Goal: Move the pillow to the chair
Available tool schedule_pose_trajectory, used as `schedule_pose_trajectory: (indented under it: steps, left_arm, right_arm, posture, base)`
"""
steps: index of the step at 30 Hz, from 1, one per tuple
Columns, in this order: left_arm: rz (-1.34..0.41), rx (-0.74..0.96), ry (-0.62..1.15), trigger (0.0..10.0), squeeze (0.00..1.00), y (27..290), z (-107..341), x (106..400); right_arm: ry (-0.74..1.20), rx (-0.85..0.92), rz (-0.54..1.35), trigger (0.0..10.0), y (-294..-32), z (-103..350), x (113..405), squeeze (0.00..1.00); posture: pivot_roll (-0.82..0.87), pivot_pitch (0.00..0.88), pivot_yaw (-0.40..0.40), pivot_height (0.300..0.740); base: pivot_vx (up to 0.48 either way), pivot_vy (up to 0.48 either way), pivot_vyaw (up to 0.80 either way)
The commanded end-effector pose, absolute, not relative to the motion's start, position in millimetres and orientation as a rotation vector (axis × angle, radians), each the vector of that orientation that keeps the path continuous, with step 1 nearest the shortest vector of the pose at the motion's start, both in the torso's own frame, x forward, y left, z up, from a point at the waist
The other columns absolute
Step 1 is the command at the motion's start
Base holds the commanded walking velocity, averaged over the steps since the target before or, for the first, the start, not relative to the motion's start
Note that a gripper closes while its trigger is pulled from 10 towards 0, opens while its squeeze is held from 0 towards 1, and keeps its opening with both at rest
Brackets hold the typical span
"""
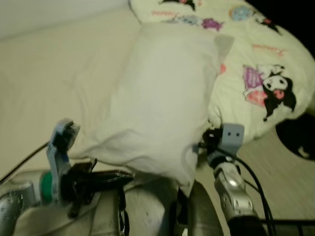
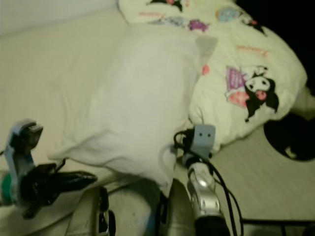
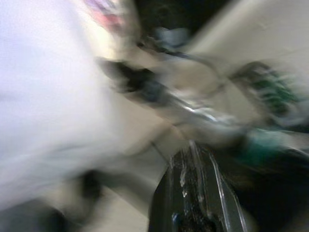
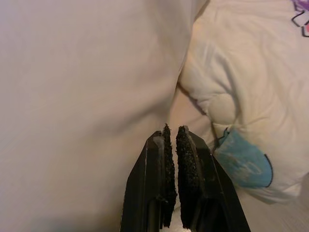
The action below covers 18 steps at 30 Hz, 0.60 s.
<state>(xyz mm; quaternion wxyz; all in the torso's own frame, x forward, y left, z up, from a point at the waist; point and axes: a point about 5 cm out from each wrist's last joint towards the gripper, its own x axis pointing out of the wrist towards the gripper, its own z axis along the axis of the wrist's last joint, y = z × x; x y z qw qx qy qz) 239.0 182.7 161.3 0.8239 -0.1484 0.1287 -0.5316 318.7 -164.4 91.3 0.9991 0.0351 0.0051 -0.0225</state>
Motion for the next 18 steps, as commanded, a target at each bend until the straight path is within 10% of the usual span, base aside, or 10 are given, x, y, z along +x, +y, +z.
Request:
schedule_pose_trajectory:
  steps: [1, 2, 6, 7, 18]
  left_arm:
    - [-0.833, -0.158, 0.281, 0.0, 0.0, 197.2, 142.0, 258.5]
    - [-0.551, -0.082, 0.237, 10.0, 0.0, 216.0, 135.3, 283.8]
    - [-0.204, -0.041, 0.154, 10.0, 0.0, 247.3, 134.0, 314.5]
    - [-0.044, -0.067, 0.09, 10.0, 0.93, 266.5, 142.6, 325.7]
    - [0.03, -0.098, 0.06, 10.0, 1.0, 266.4, 137.9, 356.2]
  right_arm:
    - [0.037, 0.08, -0.033, 10.0, -159.6, 82.7, 315.5, 0.0]
    - [0.037, 0.083, -0.027, 10.0, -157.4, 82.6, 315.6, 0.0]
    - [0.035, 0.092, -0.021, 10.0, -155.4, 83.5, 315.9, 0.0]
    - [0.028, 0.102, -0.021, 10.0, -156.0, 84.8, 316.6, 0.0]
    - [0.013, 0.098, -0.025, 10.0, -159.9, 86.9, 314.2, 0.0]
  posture:
    - [0.07, 0.176, 0.039, 0.611]
    - [0.07, 0.177, 0.034, 0.611]
    - [0.05, 0.187, 0.03, 0.611]
    - [0.04, 0.192, 0.03, 0.611]
    - [0.01, 0.217, 0.029, 0.611]
  base:
    - [0.0, 0.0, 0.0]
    - [0.0, 0.0, 0.0]
    - [0.0, 0.0, 0.0]
    - [0.0, 0.0, 0.0]
    - [0.0, 0.0, 0.0]
